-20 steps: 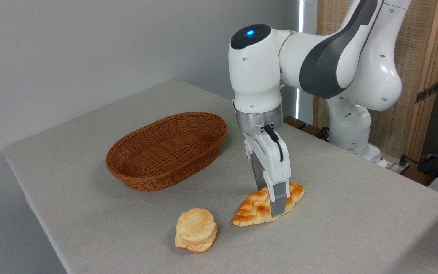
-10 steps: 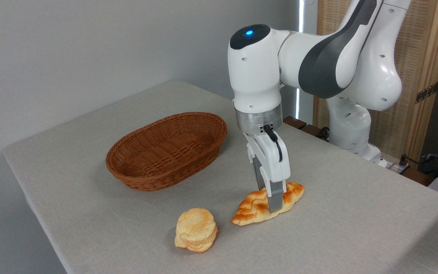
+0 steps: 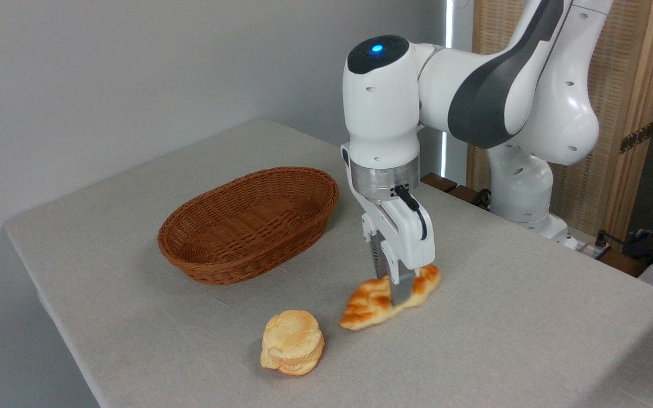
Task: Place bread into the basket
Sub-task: 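Lift the braided loaf and carry it over the wicker basket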
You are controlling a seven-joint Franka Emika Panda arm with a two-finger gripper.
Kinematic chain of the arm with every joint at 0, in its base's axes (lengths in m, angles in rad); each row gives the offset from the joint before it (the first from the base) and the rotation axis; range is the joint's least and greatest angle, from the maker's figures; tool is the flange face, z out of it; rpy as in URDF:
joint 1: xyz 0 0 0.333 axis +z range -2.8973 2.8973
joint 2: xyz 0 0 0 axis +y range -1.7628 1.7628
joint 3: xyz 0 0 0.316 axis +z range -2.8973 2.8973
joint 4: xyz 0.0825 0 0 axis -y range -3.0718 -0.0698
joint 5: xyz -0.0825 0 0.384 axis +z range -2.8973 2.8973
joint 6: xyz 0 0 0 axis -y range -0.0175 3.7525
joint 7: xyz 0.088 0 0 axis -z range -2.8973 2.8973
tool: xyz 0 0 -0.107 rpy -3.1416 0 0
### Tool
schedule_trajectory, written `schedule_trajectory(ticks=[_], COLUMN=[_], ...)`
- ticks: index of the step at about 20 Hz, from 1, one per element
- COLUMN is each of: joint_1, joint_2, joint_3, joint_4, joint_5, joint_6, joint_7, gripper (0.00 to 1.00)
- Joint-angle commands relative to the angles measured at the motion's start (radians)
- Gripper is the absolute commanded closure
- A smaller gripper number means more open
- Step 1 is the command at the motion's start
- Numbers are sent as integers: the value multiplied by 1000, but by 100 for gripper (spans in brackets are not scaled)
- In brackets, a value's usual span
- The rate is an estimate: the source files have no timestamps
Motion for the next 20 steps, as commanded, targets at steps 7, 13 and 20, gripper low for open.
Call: schedule_trajectory(ticks=[7, 13, 20], joint_1=[-23, -23, -23], joint_2=[-22, -23, 75], joint_3=[-16, -119, -318], joint_4=[118, 198, 281], joint_5=[-275, -391, -435], joint_6=[-11, -54, -32], joint_7=[-326, -638, -873], gripper=[94, 94, 94])
